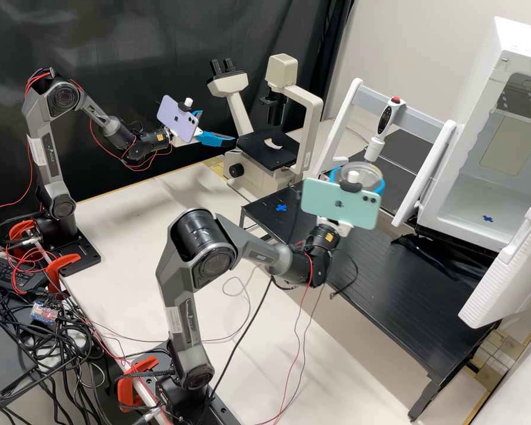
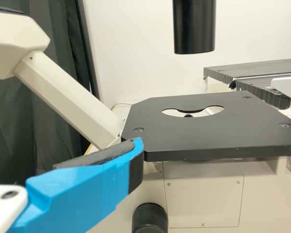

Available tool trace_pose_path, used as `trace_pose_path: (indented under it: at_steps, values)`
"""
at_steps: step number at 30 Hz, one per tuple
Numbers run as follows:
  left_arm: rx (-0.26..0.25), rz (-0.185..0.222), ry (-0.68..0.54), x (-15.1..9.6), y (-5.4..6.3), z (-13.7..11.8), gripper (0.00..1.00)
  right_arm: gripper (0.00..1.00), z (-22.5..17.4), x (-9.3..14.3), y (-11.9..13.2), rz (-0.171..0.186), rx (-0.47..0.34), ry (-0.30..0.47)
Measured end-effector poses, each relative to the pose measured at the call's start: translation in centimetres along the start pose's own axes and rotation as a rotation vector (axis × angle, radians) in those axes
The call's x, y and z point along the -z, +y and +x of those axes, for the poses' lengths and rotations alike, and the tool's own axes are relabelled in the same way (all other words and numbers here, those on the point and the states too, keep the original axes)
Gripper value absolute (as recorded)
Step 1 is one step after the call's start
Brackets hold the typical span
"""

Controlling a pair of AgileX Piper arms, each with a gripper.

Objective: Move the petri dish to the microscope

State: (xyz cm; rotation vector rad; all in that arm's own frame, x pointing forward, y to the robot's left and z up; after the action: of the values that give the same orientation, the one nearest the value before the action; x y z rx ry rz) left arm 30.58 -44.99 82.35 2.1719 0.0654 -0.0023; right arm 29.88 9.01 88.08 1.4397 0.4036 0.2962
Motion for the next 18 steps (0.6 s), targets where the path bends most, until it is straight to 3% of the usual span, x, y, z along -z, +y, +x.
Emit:
trace_pose_path:
  at_steps: [3, 5, 11, 18]
  values:
    - [0.000, 0.000, 0.000, 0.0, 0.0, 0.0, 1.00, 0.00, 0.9, 2.9, -1.6, -0.011, 0.018, 0.077]
    - [0.000, 0.000, 0.000, 0.0, 0.0, 0.0, 1.00, 0.00, 1.4, 4.0, -2.5, 0.001, 0.027, 0.094]
    - [0.000, 0.000, 0.000, 0.0, 0.0, 0.0, 1.00, 0.00, 4.0, 7.5, -5.6, 0.001, 0.113, 0.088]
    - [0.000, 0.000, 0.000, 0.0, 0.0, 0.0, 1.00, 0.00, 6.7, 9.5, -9.4, -0.002, 0.202, 0.080]
